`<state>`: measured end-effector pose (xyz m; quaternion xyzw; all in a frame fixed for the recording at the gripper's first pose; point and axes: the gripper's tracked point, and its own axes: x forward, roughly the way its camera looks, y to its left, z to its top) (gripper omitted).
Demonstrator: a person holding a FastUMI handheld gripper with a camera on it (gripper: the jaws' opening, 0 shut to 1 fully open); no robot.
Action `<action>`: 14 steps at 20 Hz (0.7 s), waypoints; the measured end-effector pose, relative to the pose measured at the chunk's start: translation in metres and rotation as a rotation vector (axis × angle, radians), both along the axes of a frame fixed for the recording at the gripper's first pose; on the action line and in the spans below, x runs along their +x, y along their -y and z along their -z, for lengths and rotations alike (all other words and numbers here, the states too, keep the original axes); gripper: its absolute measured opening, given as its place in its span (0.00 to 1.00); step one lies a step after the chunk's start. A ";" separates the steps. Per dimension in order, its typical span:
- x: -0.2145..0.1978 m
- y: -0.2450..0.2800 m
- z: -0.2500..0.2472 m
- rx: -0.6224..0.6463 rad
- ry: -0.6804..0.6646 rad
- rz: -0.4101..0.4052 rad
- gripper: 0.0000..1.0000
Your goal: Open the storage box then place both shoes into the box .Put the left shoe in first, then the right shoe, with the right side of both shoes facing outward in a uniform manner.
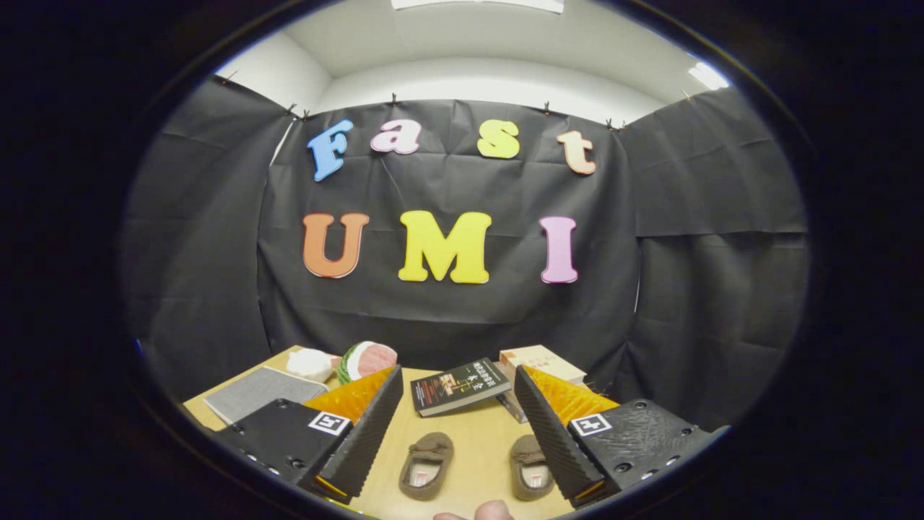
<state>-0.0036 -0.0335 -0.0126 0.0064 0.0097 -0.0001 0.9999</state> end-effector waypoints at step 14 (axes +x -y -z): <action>0.022 -0.034 0.039 0.065 -0.068 -0.158 0.94</action>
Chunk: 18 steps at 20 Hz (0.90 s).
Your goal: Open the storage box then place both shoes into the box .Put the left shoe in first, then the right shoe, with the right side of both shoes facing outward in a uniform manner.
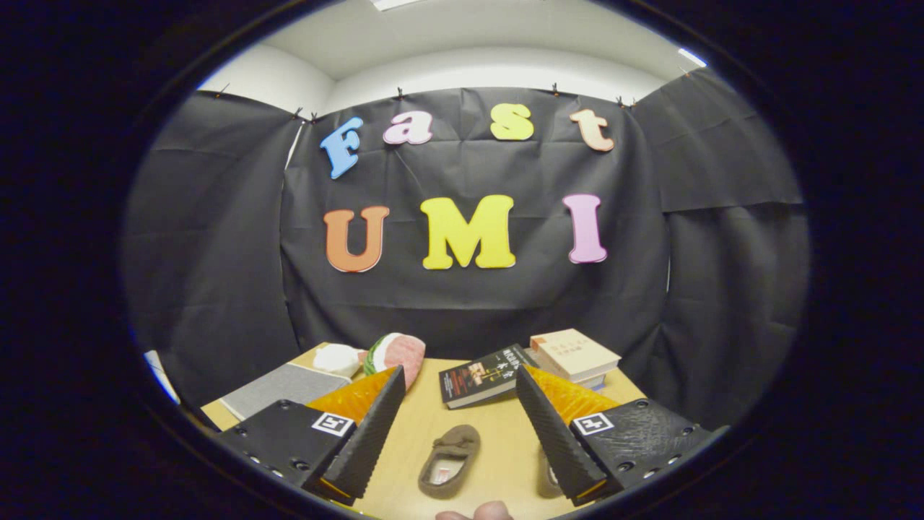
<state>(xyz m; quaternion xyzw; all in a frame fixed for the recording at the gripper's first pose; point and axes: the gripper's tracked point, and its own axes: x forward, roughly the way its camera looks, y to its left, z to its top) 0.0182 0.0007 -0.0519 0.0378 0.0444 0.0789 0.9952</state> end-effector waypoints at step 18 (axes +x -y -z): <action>0.023 -0.199 0.149 0.198 -0.363 -0.323 0.95</action>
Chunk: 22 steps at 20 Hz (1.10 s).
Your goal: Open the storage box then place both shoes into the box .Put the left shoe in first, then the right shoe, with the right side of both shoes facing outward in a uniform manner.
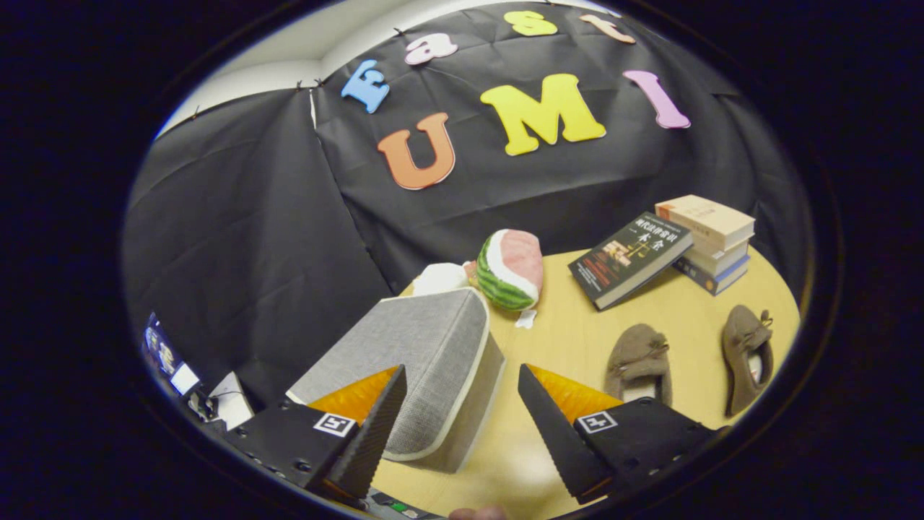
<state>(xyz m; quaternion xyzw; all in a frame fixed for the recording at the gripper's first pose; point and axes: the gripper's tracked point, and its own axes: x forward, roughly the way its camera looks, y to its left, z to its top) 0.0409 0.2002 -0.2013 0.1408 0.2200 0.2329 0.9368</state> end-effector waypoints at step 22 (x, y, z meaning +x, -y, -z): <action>-0.008 -0.051 0.045 0.472 -0.398 -0.100 0.95</action>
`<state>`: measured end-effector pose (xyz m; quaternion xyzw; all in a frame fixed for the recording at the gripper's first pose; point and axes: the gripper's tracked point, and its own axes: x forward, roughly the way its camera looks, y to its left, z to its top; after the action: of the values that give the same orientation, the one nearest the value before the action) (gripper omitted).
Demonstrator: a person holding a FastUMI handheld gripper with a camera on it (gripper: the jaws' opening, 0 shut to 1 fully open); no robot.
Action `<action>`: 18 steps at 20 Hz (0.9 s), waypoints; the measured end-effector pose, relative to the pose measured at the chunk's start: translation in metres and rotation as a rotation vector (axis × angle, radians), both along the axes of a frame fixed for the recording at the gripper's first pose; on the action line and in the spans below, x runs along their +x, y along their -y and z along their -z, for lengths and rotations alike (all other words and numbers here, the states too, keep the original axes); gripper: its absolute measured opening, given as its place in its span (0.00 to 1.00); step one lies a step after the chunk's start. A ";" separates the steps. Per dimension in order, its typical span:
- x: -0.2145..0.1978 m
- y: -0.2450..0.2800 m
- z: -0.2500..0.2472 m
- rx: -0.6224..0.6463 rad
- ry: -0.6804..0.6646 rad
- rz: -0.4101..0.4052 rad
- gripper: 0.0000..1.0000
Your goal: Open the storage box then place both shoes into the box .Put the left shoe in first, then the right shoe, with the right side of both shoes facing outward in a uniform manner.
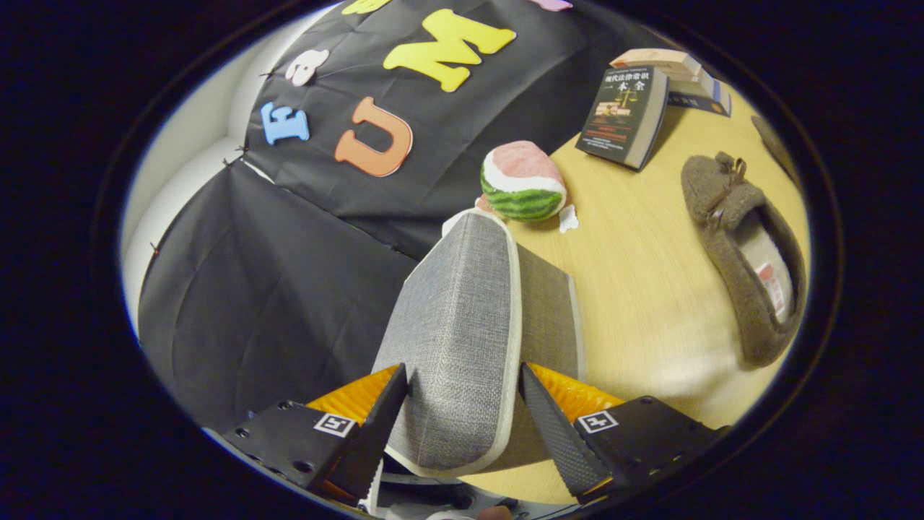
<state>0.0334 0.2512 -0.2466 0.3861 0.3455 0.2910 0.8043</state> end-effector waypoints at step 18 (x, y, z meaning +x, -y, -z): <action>0.010 0.015 -0.062 -0.099 0.035 -0.001 0.01</action>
<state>0.0434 0.2364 -0.1846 0.3406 0.3454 0.2807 0.8282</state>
